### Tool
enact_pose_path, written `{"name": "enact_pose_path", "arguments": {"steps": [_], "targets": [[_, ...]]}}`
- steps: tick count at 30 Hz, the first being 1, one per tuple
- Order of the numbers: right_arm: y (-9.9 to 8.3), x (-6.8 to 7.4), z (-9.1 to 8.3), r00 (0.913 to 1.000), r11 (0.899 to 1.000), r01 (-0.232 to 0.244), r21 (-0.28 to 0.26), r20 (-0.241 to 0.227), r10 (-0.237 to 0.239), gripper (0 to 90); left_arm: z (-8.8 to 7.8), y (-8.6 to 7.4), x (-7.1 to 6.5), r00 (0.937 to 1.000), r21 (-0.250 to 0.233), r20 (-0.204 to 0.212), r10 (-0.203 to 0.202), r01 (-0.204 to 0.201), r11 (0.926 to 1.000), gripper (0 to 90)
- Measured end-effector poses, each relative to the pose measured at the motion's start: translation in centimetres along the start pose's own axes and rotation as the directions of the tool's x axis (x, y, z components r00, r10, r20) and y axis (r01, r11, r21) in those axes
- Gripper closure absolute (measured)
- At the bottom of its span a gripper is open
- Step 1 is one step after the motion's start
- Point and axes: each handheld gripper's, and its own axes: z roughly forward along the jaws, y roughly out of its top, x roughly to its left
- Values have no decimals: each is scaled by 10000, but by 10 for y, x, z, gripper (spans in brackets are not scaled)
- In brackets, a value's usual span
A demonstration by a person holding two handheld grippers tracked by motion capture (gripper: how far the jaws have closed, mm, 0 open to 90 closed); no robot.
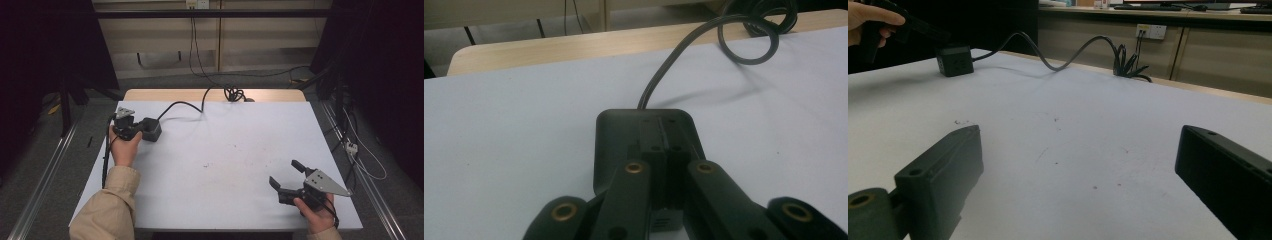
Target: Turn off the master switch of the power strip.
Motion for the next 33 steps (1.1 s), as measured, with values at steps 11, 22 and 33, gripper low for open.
{"name": "enact_pose_path", "arguments": {"steps": [11, 22, 33], "targets": [[0, 0, 1, 10000, 10000, -19, -1, -20, 19, 47, -8, 3, -3, 9998, -109, 145, -148, 150, 9998, 847], [1, 1, 4, 9999, 10000, 58, 26, -145, -58, 47, -21, 4, -12, 9969, -83, 675, -394, 400, 9992, 511], [1, 0, 2, 10000, 10000, 3, -19, -66, -3, 47, -32, -2, -31, 9829, -349, 1817, -299, 369, 9987, 280]]}}
